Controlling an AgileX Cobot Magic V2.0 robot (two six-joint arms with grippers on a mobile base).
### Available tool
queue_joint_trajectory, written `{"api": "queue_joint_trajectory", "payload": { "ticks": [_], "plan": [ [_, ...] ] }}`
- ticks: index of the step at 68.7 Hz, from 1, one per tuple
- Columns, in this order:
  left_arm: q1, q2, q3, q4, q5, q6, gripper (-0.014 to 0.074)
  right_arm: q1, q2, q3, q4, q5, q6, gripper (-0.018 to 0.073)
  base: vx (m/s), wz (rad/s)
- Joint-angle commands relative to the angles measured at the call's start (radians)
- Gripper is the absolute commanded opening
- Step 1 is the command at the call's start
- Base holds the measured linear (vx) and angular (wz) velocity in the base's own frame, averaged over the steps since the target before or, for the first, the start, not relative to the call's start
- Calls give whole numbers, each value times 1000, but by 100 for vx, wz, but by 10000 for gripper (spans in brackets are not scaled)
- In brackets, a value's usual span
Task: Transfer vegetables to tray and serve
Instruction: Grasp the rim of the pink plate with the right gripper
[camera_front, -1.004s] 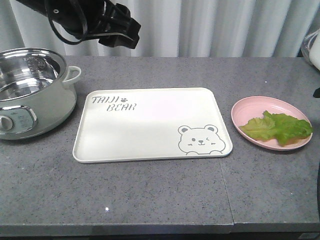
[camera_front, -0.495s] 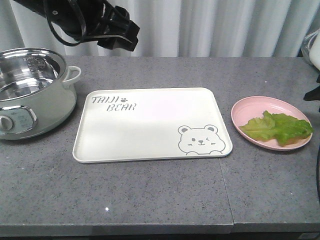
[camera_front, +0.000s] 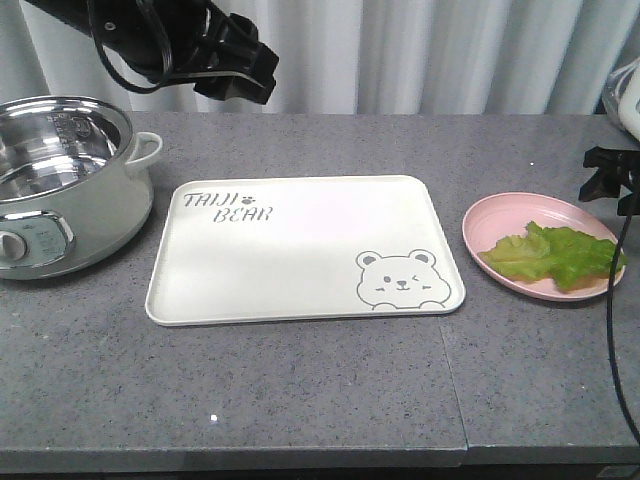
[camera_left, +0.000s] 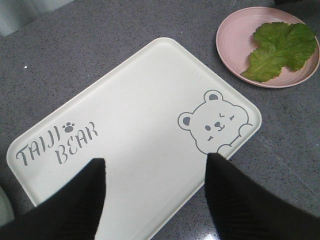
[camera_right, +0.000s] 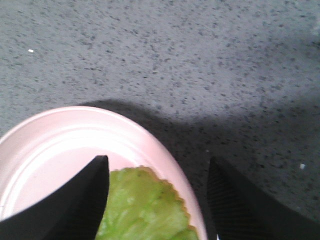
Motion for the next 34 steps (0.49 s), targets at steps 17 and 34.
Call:
{"api": "queue_joint_trajectory", "payload": {
  "ticks": [17, 34],
  "plan": [
    [0, -37, -27, -9, -58, -10, 428, -6, -20, -33, -24, -2, 12, 418, 0, 0],
    [0, -37, -27, -8, -52, -10, 428, -6, 17, -33, -29, 6, 14, 418, 0, 0]
  ]
}}
